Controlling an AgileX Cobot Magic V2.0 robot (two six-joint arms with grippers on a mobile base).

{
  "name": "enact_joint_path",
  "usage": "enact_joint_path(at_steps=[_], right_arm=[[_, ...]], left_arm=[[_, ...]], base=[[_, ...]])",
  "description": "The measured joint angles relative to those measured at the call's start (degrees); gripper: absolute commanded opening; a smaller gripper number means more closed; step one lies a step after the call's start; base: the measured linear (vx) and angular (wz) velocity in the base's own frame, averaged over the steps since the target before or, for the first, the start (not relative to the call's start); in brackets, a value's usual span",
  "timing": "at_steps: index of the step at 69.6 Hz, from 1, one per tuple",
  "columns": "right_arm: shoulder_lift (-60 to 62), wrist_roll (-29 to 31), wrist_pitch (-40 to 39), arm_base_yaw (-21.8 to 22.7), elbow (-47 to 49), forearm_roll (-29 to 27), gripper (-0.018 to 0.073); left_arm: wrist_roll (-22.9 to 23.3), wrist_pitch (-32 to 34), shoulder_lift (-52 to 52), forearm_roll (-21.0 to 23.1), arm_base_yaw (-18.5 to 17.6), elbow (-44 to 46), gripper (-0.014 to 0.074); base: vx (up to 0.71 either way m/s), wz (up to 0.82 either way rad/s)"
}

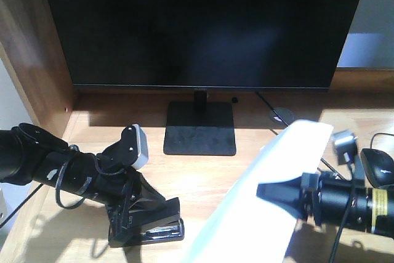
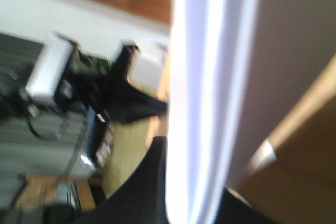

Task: Grab stapler and paper to desk for stapling
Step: 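Swing the right gripper with the paper over the desk and lower it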

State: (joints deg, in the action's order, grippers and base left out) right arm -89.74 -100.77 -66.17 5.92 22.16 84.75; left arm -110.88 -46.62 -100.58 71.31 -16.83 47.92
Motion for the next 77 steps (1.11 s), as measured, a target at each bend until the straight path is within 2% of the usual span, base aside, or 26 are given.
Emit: enact_joint_path(at_steps=[14, 24, 44, 51, 60, 68, 77], right_arm=[[-4.35, 0.0, 0.05, 0.0, 0.07, 8.56, -0.0003], [-5.28, 0.64, 0.05, 0.0, 0.07, 12.1, -0.0003], [-5.28, 10.38, 0.05, 0.0, 0.26, 14.49, -0.0003], [-5.28, 12.79, 0.05, -1.42, 0.31, 14.62, -0.0003], [-5.28, 15.65, 0.05, -6.07, 0.37, 13.72, -0.0003], [-5.28, 16.59, -0.06, -9.71, 0.37, 10.01, -0.0003], [-5.28, 17.77, -0.06, -10.49, 0.37, 4.77, -0.0003]], left_arm=[[0.0, 0.0, 0.0, 0.0, 0.0, 0.0, -0.0008], [0.0, 0.0, 0.0, 0.0, 0.0, 0.0, -0.0008], [0.0, 0.0, 0.0, 0.0, 0.0, 0.0, -0.0008], [0.0, 0.0, 0.0, 0.0, 0.0, 0.0, -0.0008], [0.0, -0.05, 0.0, 0.0, 0.0, 0.0, -0.0008], [0.0, -0.05, 0.0, 0.0, 0.0, 0.0, -0.0008], [0.0, -0.05, 0.0, 0.0, 0.0, 0.0, -0.0008]], base=[[0.0, 0.0], [0.0, 0.0], [0.0, 0.0], [0.0, 0.0], [0.0, 0.0], [0.0, 0.0], [0.0, 0.0]])
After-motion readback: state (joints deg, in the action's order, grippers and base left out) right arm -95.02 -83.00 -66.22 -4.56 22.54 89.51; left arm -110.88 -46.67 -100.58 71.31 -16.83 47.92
